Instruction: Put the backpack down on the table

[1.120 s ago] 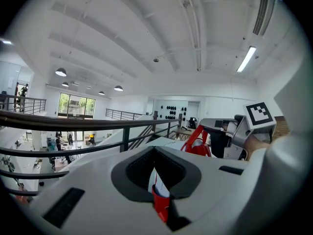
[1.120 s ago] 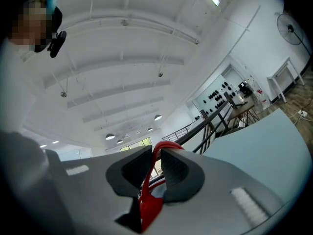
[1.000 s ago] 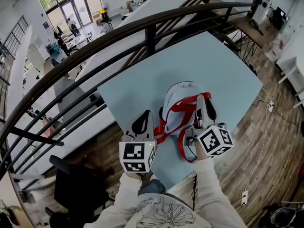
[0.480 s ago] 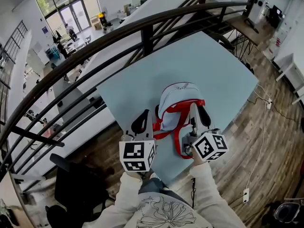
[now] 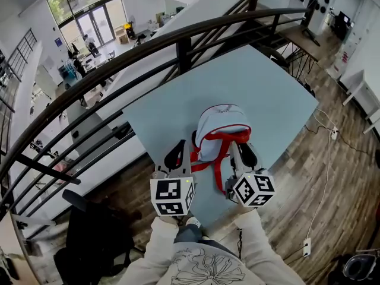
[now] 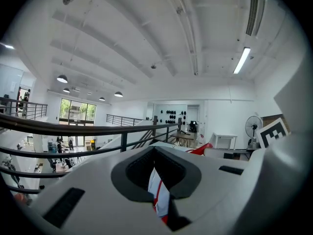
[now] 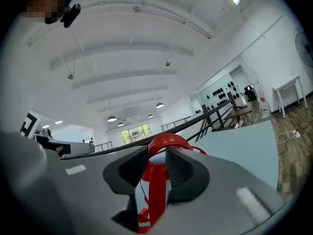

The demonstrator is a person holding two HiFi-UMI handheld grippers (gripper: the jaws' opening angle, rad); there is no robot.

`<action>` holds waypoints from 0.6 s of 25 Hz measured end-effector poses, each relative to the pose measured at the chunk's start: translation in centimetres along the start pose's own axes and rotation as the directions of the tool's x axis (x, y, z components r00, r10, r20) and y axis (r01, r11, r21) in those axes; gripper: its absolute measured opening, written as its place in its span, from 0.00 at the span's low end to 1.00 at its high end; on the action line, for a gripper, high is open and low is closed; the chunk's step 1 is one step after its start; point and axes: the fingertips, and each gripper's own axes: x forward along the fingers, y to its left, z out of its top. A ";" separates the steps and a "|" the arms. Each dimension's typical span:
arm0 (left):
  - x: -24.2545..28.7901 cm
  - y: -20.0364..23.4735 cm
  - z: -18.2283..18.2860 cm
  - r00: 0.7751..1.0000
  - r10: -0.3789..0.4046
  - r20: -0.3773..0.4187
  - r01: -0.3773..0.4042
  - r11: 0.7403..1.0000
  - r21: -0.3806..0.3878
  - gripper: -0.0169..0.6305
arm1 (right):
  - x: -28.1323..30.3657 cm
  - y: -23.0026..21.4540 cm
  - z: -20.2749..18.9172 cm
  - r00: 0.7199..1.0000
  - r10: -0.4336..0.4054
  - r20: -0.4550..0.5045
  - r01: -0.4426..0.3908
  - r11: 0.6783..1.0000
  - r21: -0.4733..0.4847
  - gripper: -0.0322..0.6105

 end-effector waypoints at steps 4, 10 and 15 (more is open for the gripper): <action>-1.2 -0.3 0.6 1.000 0.012 0.016 -0.012 1.000 0.002 0.04 | -1.3 0.6 -0.2 1.000 -0.018 -0.025 0.016 0.998 -0.066 0.25; -2.7 -0.9 1.4 0.999 0.017 0.043 -0.017 1.000 0.000 0.04 | -3.6 1.7 1.4 0.999 -0.027 0.028 0.030 0.993 -0.112 0.25; -3.7 -1.7 2.4 0.998 0.013 0.065 -0.013 1.000 0.008 0.04 | -4.8 3.2 4.6 0.996 -0.017 0.092 0.035 0.979 -0.202 0.25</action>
